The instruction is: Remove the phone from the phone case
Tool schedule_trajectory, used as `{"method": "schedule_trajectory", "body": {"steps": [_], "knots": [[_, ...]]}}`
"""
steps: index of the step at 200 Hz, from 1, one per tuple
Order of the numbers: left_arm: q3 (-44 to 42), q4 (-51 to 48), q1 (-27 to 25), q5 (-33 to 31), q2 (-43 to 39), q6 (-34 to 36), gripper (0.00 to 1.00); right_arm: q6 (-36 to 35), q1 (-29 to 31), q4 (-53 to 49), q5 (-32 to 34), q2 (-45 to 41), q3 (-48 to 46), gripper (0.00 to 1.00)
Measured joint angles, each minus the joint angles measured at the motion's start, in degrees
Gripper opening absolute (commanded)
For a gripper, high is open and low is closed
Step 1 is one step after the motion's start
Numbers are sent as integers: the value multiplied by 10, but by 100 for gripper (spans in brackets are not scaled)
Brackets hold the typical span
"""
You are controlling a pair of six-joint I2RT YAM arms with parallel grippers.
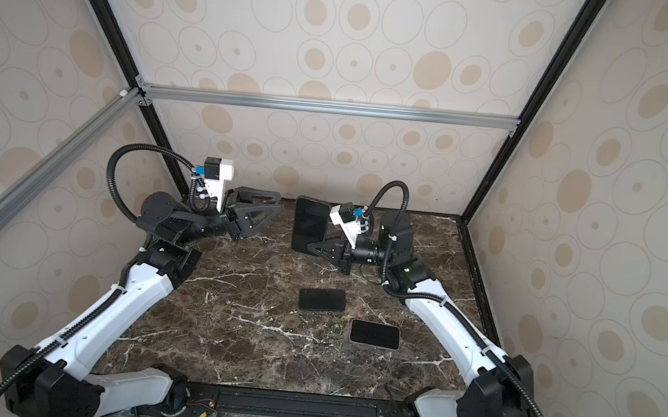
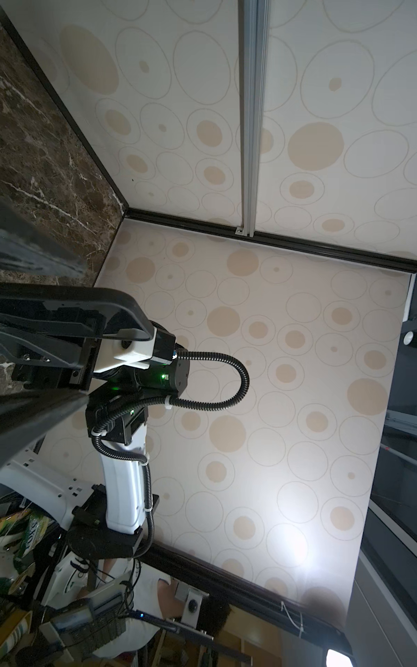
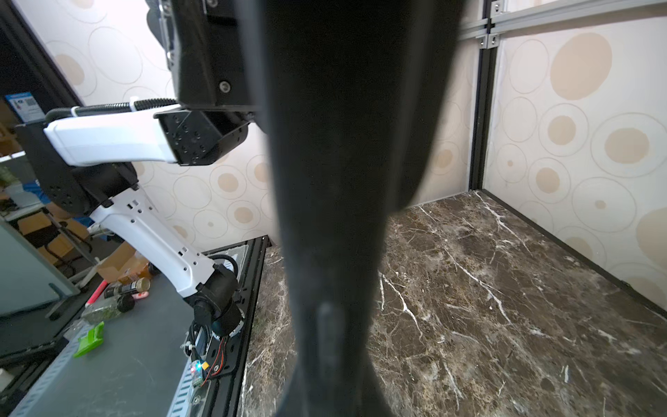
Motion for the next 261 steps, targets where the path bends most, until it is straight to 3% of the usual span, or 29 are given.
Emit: {"method": "schedule_trajectory", "body": {"steps": [29, 110, 209, 261], "knots": [[1, -9, 0, 19, 5, 5, 51, -44, 0, -24, -14, 0, 1, 0], [23, -50, 0, 43, 7, 44, 51, -189, 0, -34, 23, -11, -1, 0], [59, -110, -30, 90, 19, 100, 47, -221, 1, -64, -16, -11, 9, 0], [70, -129, -42, 104, 33, 120, 22, -234, 1, -83, -26, -11, 14, 0]]}}
